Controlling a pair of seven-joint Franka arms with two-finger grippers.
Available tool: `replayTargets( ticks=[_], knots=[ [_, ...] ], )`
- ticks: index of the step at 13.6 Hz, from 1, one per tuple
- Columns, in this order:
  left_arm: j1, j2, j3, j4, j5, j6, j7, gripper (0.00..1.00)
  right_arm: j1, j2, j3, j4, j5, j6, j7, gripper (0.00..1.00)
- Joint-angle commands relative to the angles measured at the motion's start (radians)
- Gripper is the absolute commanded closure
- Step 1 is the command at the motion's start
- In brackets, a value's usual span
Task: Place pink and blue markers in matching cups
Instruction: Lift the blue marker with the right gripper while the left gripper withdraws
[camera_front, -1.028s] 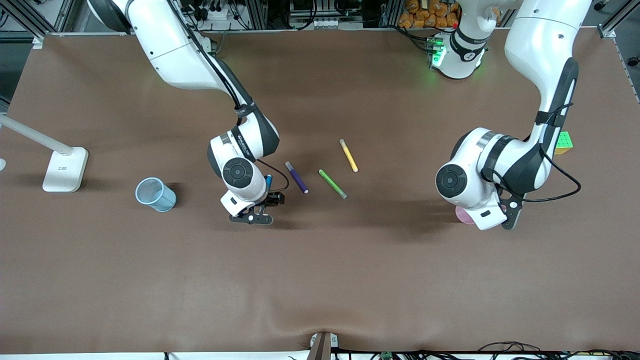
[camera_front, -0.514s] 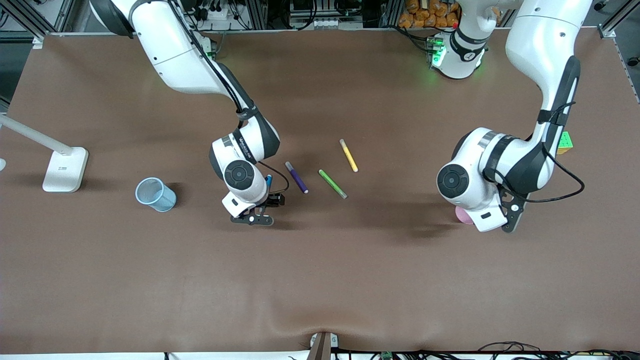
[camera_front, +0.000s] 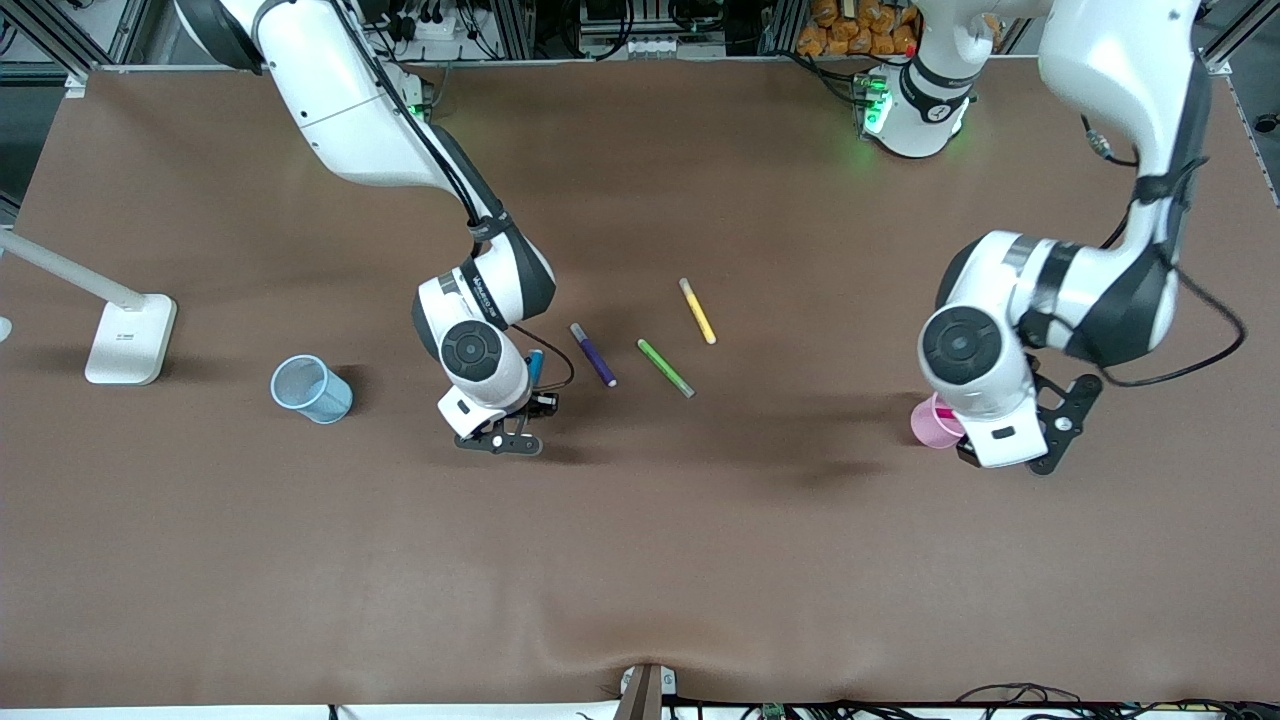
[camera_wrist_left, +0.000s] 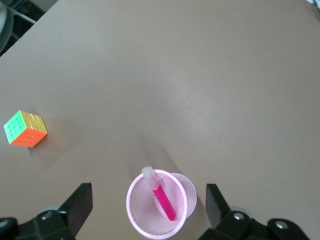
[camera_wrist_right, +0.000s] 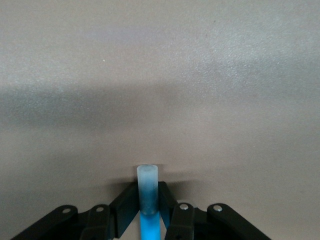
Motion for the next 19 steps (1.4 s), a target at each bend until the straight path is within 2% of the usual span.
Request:
replayTargets(
  ticks=[1,4,11,16,19],
  knots=[
    [0.079,-0.104,-0.008,0.0,-0.155,-0.013,0.254,0.0,-0.021,-0.006,0.013,-0.006,0.0,0.0,0.001,1.0],
    [0.165,-0.182,-0.008,0.0,-0.284,-0.013,0.5,0.0,-0.021,-0.03,0.014,-0.003,0.0,-0.015,0.0,1.0],
    [0.173,-0.302,-0.008,0.0,-0.446,-0.021,0.677,0.0,-0.021,-0.135,0.011,-0.001,-0.001,-0.058,-0.025,1.0],
    [0.174,-0.366,-0.006,0.005,-0.447,-0.114,0.821,0.0,-0.101,-0.231,0.01,-0.007,-0.001,-0.13,-0.277,1.0],
    [0.174,-0.397,0.0,0.012,-0.449,-0.157,1.014,0.0,-0.184,-0.288,0.01,-0.027,-0.001,-0.146,-0.509,1.0]
  ],
)
